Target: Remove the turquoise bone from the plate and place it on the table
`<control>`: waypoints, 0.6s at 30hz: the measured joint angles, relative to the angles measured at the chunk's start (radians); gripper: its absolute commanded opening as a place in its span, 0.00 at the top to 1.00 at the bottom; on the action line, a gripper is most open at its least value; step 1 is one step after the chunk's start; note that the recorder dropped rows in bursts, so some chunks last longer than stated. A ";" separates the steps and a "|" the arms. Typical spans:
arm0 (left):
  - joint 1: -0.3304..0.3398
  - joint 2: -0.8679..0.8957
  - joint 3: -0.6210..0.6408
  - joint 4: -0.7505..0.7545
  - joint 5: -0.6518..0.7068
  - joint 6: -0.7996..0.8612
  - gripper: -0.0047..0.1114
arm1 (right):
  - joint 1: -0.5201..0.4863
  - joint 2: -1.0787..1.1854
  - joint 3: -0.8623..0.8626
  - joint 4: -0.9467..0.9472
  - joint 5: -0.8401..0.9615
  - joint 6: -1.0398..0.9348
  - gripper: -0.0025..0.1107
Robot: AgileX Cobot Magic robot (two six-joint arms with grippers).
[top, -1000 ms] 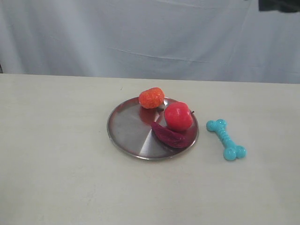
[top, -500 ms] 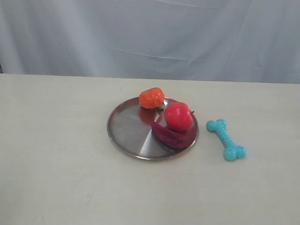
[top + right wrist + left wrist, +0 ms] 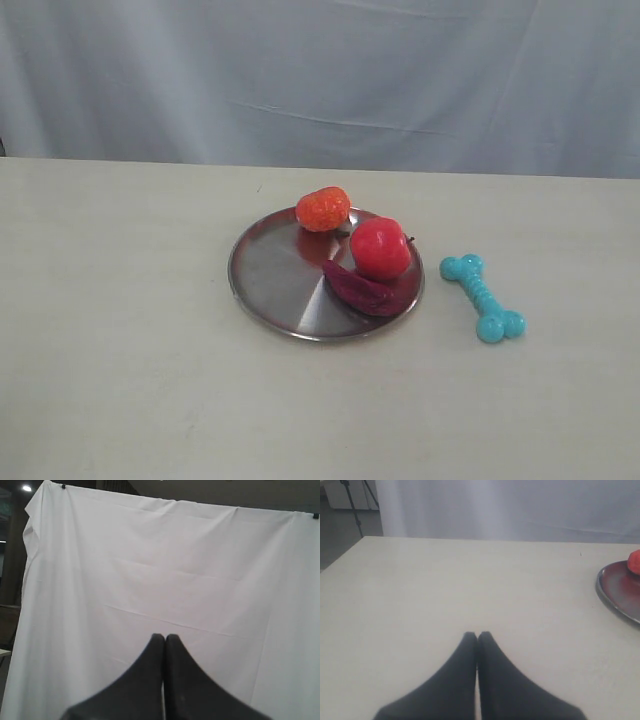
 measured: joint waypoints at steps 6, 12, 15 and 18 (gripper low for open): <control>0.000 0.000 0.000 0.000 0.000 0.000 0.96 | 0.000 -0.061 0.004 0.000 0.043 0.000 0.98; 0.000 0.000 0.000 0.000 0.000 0.000 0.96 | 0.000 -0.109 0.004 0.000 0.049 0.000 0.98; 0.000 0.000 0.000 0.000 0.000 0.000 0.96 | 0.000 -0.122 0.004 0.000 0.049 0.000 0.98; 0.000 0.000 0.000 0.000 0.000 0.000 0.96 | 0.000 -0.139 0.004 0.000 0.049 0.000 0.98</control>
